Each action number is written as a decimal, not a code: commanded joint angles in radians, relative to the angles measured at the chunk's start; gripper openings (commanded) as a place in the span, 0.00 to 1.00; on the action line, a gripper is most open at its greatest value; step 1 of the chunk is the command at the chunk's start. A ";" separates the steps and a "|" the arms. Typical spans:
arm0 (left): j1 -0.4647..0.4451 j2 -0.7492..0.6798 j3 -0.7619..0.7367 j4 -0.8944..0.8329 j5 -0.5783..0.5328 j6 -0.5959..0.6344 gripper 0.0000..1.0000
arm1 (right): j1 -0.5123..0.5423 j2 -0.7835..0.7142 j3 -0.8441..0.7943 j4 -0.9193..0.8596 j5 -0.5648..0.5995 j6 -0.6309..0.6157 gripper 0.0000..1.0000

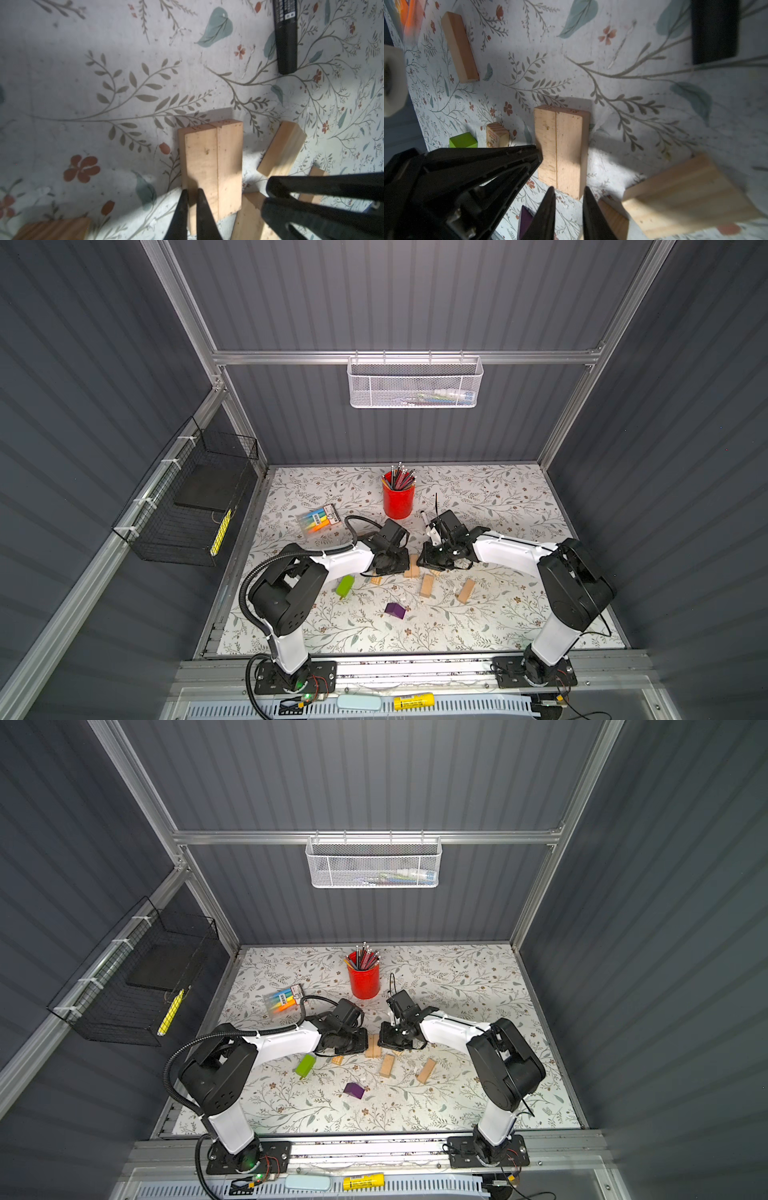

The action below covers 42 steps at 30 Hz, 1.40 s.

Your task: Build the wood block tower

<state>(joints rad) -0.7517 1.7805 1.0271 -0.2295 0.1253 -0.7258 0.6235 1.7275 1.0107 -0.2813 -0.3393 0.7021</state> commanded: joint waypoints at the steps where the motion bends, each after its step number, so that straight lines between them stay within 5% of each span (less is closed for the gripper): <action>1: 0.001 -0.016 0.020 -0.054 0.000 0.019 0.13 | 0.006 -0.026 0.021 -0.021 -0.011 -0.018 0.26; 19: 0.082 -0.210 0.077 -0.291 -0.244 0.097 0.36 | 0.030 -0.292 -0.080 -0.027 0.070 -0.057 0.50; 34: 0.212 -0.058 0.168 -0.327 -0.350 0.138 0.55 | 0.130 -0.333 -0.133 0.094 0.169 0.023 0.75; 42: 0.228 0.052 0.232 -0.336 -0.395 0.123 0.58 | 0.128 -0.339 -0.132 0.090 0.197 0.016 0.86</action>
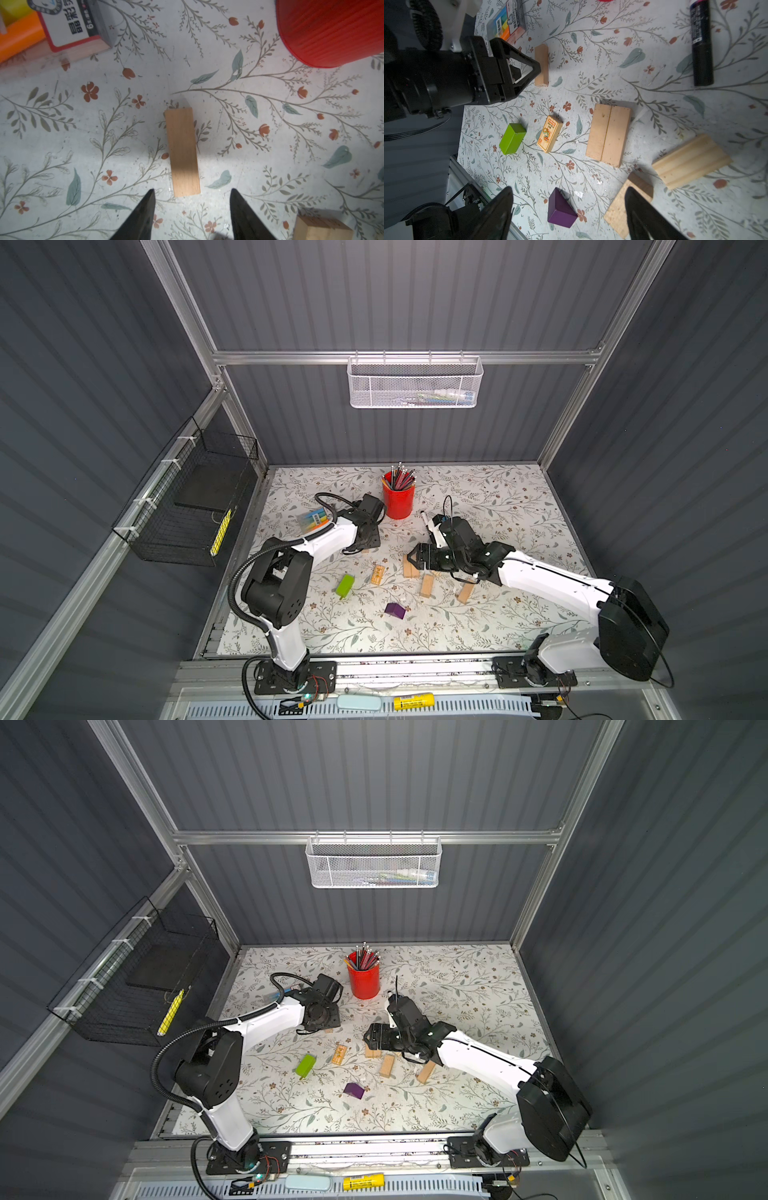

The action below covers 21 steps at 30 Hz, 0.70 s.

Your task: Build the wood block tower

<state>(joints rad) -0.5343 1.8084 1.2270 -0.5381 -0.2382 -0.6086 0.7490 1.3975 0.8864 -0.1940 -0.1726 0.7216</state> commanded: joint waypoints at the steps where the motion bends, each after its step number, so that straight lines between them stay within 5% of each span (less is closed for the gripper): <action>1: 0.014 0.038 0.037 -0.028 -0.031 0.006 0.58 | 0.003 -0.011 -0.006 0.000 0.035 -0.003 0.88; 8: 0.033 0.091 0.057 -0.004 -0.023 0.014 0.51 | 0.000 -0.015 -0.001 -0.002 0.042 -0.016 0.99; 21: 0.037 0.128 0.068 0.023 0.009 0.035 0.39 | -0.008 -0.015 0.006 -0.016 0.042 -0.031 0.99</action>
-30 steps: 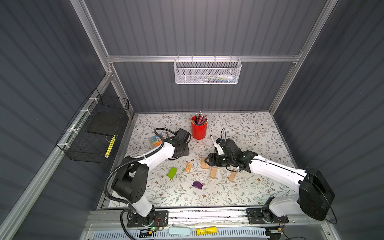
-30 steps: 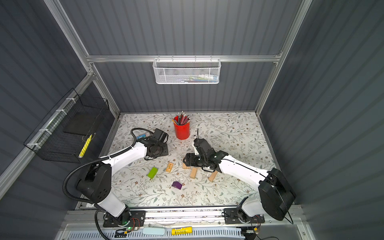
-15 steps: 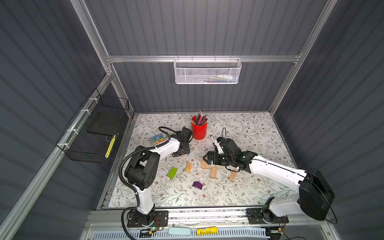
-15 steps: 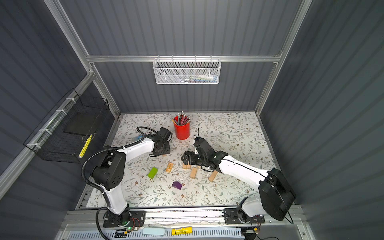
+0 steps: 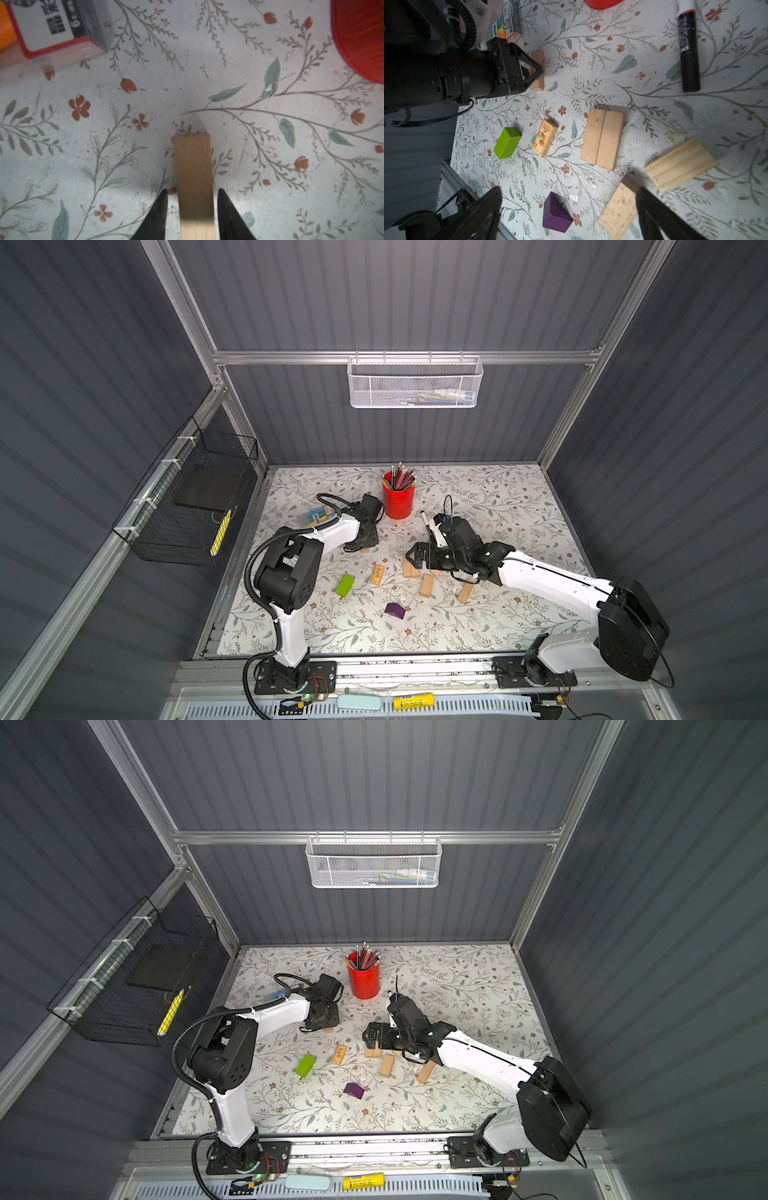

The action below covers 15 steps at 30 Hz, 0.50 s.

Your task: Build the wood block tower

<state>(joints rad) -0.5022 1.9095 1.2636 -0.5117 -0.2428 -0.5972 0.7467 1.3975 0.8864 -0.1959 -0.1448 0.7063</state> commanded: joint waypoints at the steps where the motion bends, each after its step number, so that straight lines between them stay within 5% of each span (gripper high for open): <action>1: 0.005 0.030 0.033 -0.004 0.012 0.025 0.38 | -0.006 -0.015 0.006 -0.014 0.013 -0.014 0.99; 15: 0.005 0.035 0.031 -0.013 0.016 0.035 0.25 | -0.015 -0.032 -0.007 -0.013 0.008 -0.011 0.99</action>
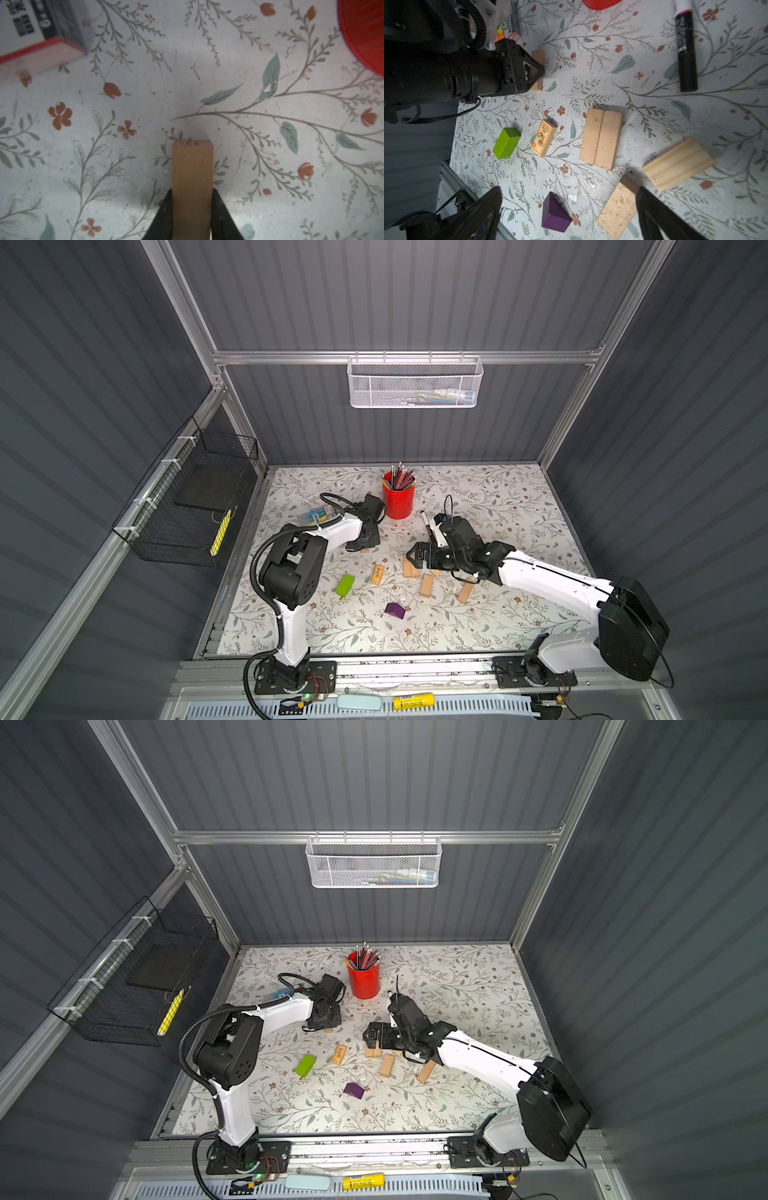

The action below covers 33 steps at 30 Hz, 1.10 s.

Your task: Build the wood block tower

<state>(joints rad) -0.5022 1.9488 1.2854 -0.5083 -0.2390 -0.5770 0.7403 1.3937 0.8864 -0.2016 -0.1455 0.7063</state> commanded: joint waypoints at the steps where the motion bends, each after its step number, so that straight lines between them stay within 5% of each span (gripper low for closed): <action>1: 0.005 -0.010 0.007 -0.019 0.016 0.017 0.24 | -0.011 -0.031 -0.007 -0.004 0.003 -0.010 0.99; 16: -0.019 -0.195 -0.071 -0.033 0.145 -0.024 0.14 | -0.067 -0.133 -0.052 -0.052 -0.037 0.011 0.99; 33: -0.306 -0.273 -0.070 -0.163 0.039 -0.185 0.11 | -0.148 -0.269 -0.219 -0.059 -0.076 0.059 0.99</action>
<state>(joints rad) -0.7845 1.6905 1.2198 -0.6250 -0.1654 -0.7170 0.6090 1.1408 0.6910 -0.2596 -0.2020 0.7452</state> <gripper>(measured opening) 0.265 0.989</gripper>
